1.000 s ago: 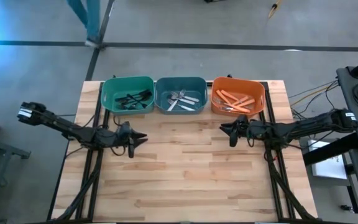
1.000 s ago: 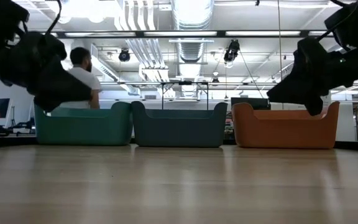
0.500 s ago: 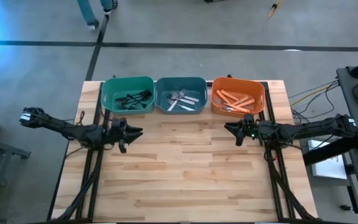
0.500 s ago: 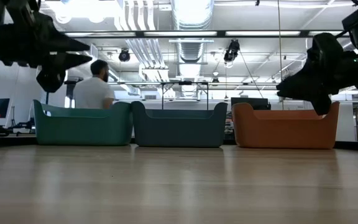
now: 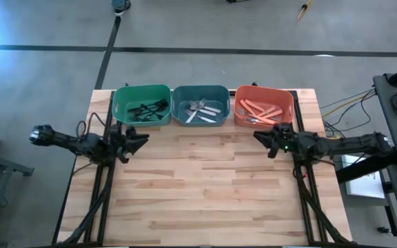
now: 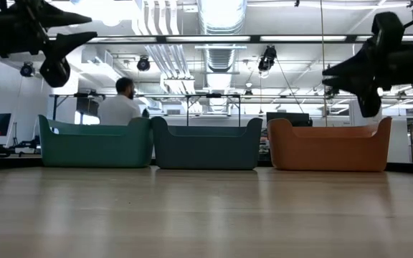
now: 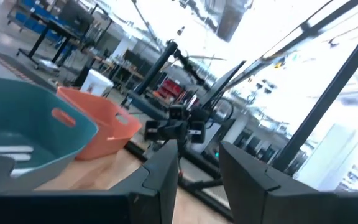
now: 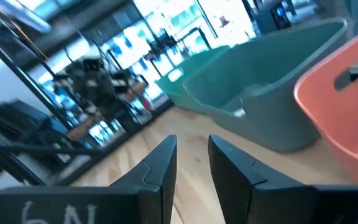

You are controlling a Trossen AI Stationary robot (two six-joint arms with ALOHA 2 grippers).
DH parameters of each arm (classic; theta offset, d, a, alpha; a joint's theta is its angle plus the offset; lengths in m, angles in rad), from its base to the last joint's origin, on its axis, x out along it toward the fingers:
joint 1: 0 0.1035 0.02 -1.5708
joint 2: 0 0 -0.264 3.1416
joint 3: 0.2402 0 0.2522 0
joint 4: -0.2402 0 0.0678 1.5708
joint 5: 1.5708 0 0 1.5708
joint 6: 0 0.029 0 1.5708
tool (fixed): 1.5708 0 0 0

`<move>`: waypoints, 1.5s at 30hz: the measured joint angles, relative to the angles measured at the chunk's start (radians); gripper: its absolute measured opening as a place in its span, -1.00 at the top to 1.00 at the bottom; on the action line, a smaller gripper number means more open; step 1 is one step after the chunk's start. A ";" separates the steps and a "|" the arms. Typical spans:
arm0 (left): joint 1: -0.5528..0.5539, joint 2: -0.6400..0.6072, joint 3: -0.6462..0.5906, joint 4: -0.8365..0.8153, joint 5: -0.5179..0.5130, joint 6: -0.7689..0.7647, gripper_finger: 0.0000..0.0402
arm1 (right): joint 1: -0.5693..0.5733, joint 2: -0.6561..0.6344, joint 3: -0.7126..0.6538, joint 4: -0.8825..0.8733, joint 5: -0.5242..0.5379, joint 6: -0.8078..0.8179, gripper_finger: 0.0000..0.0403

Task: Sort silverware by color (type)
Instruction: Return to Home Position

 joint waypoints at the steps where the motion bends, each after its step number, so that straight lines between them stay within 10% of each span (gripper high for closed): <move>1: 0.000 -0.012 0.000 -0.001 0.000 0.000 0.50 | 0.000 -0.016 0.000 0.000 0.000 0.000 0.58; 17: 0.000 -0.172 0.000 -0.001 0.000 0.000 0.50 | 0.000 -0.253 -0.001 0.008 0.000 0.000 0.58; 45: 0.000 -0.081 0.000 -0.001 0.000 0.000 0.50 | 0.000 -0.218 -0.001 0.003 0.000 0.000 0.58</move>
